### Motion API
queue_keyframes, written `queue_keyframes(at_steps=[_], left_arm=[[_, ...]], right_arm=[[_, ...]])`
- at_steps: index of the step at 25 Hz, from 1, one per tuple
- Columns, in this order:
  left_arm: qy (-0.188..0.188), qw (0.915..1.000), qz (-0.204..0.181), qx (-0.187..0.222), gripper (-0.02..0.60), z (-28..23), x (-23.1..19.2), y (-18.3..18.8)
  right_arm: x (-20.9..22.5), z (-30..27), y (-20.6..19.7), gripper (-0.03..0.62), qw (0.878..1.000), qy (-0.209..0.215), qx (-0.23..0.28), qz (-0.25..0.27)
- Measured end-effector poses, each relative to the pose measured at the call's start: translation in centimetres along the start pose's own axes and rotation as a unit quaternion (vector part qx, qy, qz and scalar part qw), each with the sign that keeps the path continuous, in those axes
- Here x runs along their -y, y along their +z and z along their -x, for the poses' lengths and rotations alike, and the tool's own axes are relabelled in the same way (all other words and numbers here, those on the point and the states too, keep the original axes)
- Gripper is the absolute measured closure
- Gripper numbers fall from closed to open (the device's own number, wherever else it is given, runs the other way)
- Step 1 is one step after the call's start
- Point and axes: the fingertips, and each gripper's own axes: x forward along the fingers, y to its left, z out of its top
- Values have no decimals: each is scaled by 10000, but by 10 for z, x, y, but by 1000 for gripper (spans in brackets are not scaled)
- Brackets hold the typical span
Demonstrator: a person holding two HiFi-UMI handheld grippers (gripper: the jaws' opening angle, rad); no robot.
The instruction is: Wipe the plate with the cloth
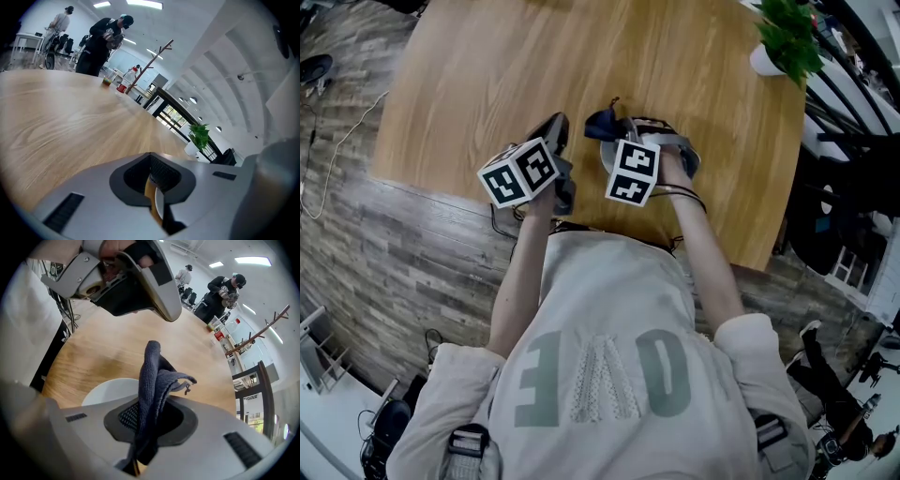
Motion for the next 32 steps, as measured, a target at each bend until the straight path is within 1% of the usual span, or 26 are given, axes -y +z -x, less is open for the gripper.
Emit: queue_keyframes(at_steps=[2,4,7,10,13,15,17,19,21,23,25,26,27,28,29,31,32], left_arm=[[-19,10000,5,-62,575,-1,0,-3],[-37,9999,11,-97,575,1,-2,-5],[-108,9999,55,-121,575,2,-2,-6],[-116,9998,82,-167,575,-3,-2,-8],[-100,9998,58,-190,575,-5,-4,-8],[-99,9997,46,-219,575,-6,-6,-10],[-124,9997,27,-225,575,-6,-5,-12],[-195,9996,-129,-146,575,-7,3,-9],[-318,9987,-393,8,575,-6,19,2],[-527,9968,-583,145,575,-6,41,18],[-743,9934,-824,286,575,-4,67,38],[-837,9905,-1017,391,575,-2,80,49],[-922,9865,-1248,524,575,1,94,61],[-1007,9812,-1499,681,575,6,109,73],[-1091,9745,-1764,860,575,12,125,83],[-1260,9565,-2314,1254,575,24,157,102],[-1352,9457,-2578,1444,575,31,171,108]], right_arm=[[-7,5,2,537,9999,46,60,-68],[-21,12,8,537,9999,107,111,-27],[-51,25,15,537,9993,220,183,223],[-80,37,11,537,9974,457,230,505],[-95,44,6,537,9958,615,237,635],[-99,46,5,537,9956,658,232,620],[-98,45,6,537,9961,666,257,517],[-87,47,10,537,9972,560,410,267],[-60,56,21,537,9965,268,759,-231],[-21,73,30,537,9892,-222,1165,-860],[23,97,33,537,9738,-846,1511,-1471],[43,111,33,537,9626,-1156,1697,-1770],[62,128,32,537,9483,-1433,1921,-2079],[78,145,30,537,9307,-1670,2183,-2413],[91,164,26,537,9095,-1872,2470,-2771],[111,201,16,537,8611,-2206,3014,-3449],[117,216,9,537,8403,-2343,3210,-3686]])
